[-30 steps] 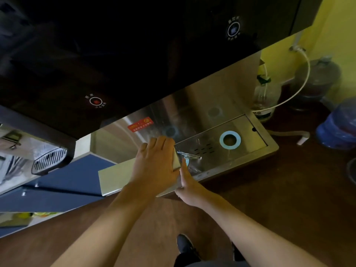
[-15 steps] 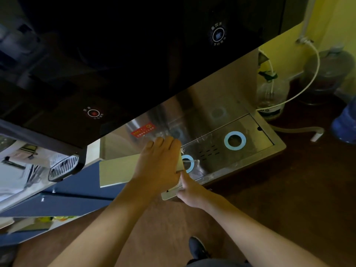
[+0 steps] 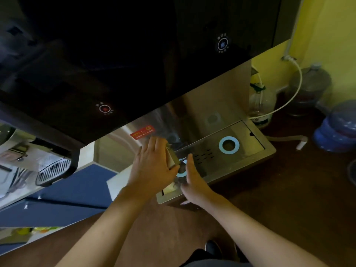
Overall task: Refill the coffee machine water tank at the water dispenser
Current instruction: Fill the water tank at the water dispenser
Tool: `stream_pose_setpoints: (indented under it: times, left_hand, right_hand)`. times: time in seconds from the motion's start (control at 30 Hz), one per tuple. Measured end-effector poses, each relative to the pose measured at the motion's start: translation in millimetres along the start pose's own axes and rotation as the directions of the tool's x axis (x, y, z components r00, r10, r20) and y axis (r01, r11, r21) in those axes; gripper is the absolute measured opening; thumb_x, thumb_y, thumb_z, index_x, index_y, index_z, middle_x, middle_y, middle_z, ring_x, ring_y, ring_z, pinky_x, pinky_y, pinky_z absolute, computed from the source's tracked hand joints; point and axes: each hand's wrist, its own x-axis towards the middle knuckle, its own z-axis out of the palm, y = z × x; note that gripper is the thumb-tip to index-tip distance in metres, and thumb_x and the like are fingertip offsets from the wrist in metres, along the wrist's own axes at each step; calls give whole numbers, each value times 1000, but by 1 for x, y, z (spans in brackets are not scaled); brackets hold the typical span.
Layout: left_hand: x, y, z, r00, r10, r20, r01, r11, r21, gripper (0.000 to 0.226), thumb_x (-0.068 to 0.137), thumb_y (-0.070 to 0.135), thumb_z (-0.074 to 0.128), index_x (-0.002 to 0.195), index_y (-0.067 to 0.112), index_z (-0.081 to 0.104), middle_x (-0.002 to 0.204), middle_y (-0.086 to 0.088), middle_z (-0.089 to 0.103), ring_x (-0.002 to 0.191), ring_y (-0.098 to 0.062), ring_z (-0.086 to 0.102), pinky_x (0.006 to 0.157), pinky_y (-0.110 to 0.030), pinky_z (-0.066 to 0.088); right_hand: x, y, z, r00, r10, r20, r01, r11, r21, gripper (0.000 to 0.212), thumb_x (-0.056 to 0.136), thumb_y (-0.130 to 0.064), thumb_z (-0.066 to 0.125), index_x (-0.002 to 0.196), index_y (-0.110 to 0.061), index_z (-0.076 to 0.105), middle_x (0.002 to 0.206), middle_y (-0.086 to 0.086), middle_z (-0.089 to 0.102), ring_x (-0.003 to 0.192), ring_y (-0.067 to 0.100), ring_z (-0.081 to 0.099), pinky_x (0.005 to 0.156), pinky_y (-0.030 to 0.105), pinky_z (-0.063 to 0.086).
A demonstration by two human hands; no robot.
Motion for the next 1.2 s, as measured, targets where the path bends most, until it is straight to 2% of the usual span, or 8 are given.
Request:
stream_pose_setpoints:
  times: [0.13, 0.33, 0.5, 0.7, 0.87, 1.0, 1.1, 1.2]
  left_hand:
    - [-5, -5, 3, 998, -60, -33, 50, 970, -239, 70, 69, 37, 86, 121, 14, 46, 118, -4, 52, 109, -19, 48, 93, -30, 41]
    - [-6, 13, 15, 983, -136, -122, 59, 868, -493, 70, 67, 40, 86, 120, 15, 48, 108, 9, 43, 104, -16, 49, 92, -34, 47]
    - [-8, 35, 15, 954, -265, -137, 86, 686, -723, 65, 68, 35, 87, 118, 22, 46, 112, 7, 52, 106, -13, 53, 94, -35, 50]
    - [3, 63, 30, 911, -384, -148, 93, 541, -836, 64, 67, 48, 82, 117, 28, 47, 107, 7, 57, 100, -12, 59, 85, -43, 56]
    - [11, 78, 35, 873, -473, -117, 63, 348, -936, 63, 68, 42, 84, 119, 33, 49, 109, 9, 61, 103, -10, 61, 90, -42, 55]
    - [17, 84, 27, 848, -507, -152, -4, 281, -960, 60, 71, 29, 85, 120, 28, 51, 109, 13, 62, 104, -2, 62, 86, -28, 53]
    - [23, 86, 18, 834, -520, -187, -58, 254, -965, 61, 70, 35, 87, 119, 29, 51, 107, 6, 64, 102, -16, 66, 85, -41, 58]
    - [28, 87, 12, 811, -539, -228, -97, 260, -961, 57, 74, 24, 86, 119, 27, 51, 106, 5, 65, 101, -15, 66, 83, -34, 57]
  right_hand:
    - [-16, -9, -21, 982, -79, -172, 39, 973, -225, 85, 97, -4, 48, 152, -9, -18, 164, 7, -15, 151, 19, -8, 116, 23, -2]
    - [-39, -15, -61, 952, -80, -296, -35, 931, -364, 90, 94, -4, 51, 155, -16, -14, 164, 0, -17, 152, 19, -10, 122, 33, 4]
    - [-50, -24, -94, 924, -176, -338, -21, 862, -506, 83, 97, -6, 46, 155, -17, -12, 164, 0, -19, 150, 17, -16, 124, 36, 6]
    - [-50, -27, -151, 886, -364, -287, 48, 687, -725, 77, 93, -6, 52, 157, -15, 10, 166, 6, 7, 152, 22, -1, 123, 44, 13]
    - [-59, -52, -197, 670, -651, -358, 181, 610, -771, 69, 83, -2, 52, 149, -10, 32, 154, 12, 30, 145, 27, 27, 114, 47, 37]
    - [-51, -85, -222, 509, -788, -347, 191, 497, -846, 73, 82, 2, 49, 151, -9, 26, 157, 22, 19, 147, 37, 20, 111, 53, 37]
    - [-41, -102, -231, 472, -817, -331, 140, 441, -887, 84, 81, 5, 50, 154, -14, 15, 160, 28, 8, 150, 39, 10, 115, 54, 31]
    - [-37, -110, -232, 491, -809, -322, 118, 428, -896, 87, 81, 3, 51, 156, -17, 10, 160, 29, 2, 150, 41, 5, 118, 55, 24]
